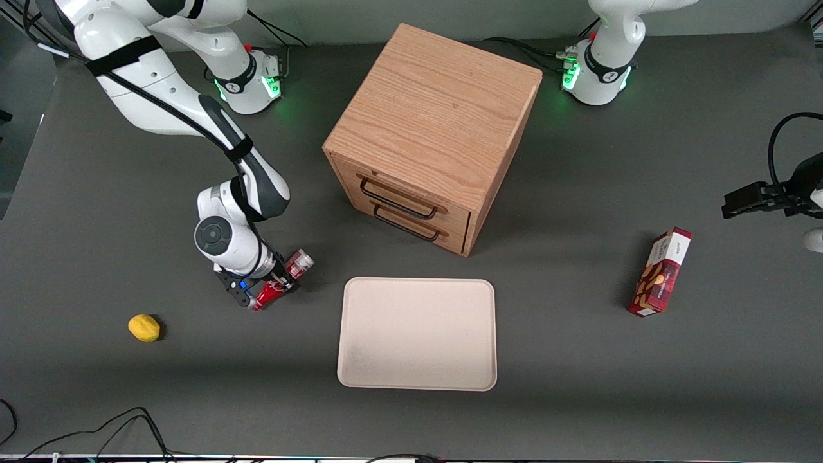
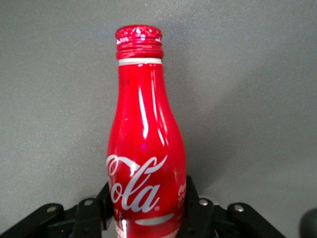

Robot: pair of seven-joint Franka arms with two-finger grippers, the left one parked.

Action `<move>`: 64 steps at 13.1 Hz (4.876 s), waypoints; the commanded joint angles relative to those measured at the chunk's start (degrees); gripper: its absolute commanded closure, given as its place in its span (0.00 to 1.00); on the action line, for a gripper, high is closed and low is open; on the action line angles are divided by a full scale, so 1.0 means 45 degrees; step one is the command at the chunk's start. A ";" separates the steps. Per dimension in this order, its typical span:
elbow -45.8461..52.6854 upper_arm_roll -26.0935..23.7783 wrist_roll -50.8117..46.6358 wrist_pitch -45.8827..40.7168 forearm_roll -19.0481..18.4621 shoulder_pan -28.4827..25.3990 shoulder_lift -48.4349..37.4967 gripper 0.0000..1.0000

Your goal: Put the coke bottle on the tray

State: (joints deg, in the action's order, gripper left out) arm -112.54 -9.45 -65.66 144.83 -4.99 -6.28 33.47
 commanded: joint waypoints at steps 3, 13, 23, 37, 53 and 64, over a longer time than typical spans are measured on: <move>0.0280 -0.0029 0.0193 -0.0947 -0.0356 -0.0030 -0.1027 1.00; 0.9060 -0.1626 0.8297 -1.0911 0.0344 -0.0031 -0.1507 1.00; 1.1005 -0.2822 0.9709 -0.5392 -0.0160 -0.1280 0.5157 1.00; 1.1610 -0.2334 0.9146 -0.3962 -0.0181 -0.1280 0.6527 1.00; 1.1551 -0.1982 0.9084 -0.4601 -0.0200 -0.1281 0.5224 0.00; 0.9389 0.2196 0.9123 -1.6301 0.1206 -0.0089 -0.5415 0.00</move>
State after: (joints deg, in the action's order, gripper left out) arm -61.58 -2.17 -23.75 73.88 -1.13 -6.21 18.96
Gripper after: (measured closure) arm 0.000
